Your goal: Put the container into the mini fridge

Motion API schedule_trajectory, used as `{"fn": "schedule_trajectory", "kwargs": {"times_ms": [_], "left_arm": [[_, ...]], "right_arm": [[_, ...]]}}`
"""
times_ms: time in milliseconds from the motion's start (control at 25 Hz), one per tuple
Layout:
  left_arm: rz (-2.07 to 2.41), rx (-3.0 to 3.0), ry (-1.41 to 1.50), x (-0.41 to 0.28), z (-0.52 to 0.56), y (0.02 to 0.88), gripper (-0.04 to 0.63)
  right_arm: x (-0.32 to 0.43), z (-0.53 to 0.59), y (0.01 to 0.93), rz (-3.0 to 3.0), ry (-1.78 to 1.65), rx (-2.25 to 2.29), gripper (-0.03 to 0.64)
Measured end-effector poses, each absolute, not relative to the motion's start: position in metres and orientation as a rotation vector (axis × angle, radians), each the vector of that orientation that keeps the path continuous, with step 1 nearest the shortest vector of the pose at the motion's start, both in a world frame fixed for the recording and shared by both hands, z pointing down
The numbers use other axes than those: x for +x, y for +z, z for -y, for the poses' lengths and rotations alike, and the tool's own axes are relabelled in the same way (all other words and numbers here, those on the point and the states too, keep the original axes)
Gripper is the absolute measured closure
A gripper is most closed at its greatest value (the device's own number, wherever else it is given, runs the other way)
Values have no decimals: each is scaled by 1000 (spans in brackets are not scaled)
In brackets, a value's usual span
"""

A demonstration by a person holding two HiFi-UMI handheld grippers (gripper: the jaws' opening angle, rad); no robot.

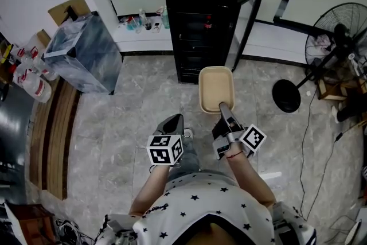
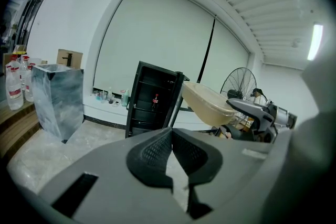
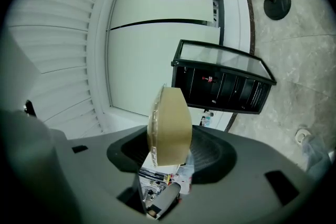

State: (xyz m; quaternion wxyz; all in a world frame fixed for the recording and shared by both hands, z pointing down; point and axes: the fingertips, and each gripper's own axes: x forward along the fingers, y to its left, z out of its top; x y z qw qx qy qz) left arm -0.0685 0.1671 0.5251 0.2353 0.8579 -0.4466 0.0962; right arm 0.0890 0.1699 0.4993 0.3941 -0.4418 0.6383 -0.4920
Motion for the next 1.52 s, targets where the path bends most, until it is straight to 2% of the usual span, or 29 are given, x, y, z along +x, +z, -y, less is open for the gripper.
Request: {"fn": "schedule_trajectory", "kwargs": {"times_ms": [1520], "left_arm": [[1136,2396,294,-59,149,518,583]], "right_arm": [[100,136,491,-1551,-1253,-1167,403]]}}
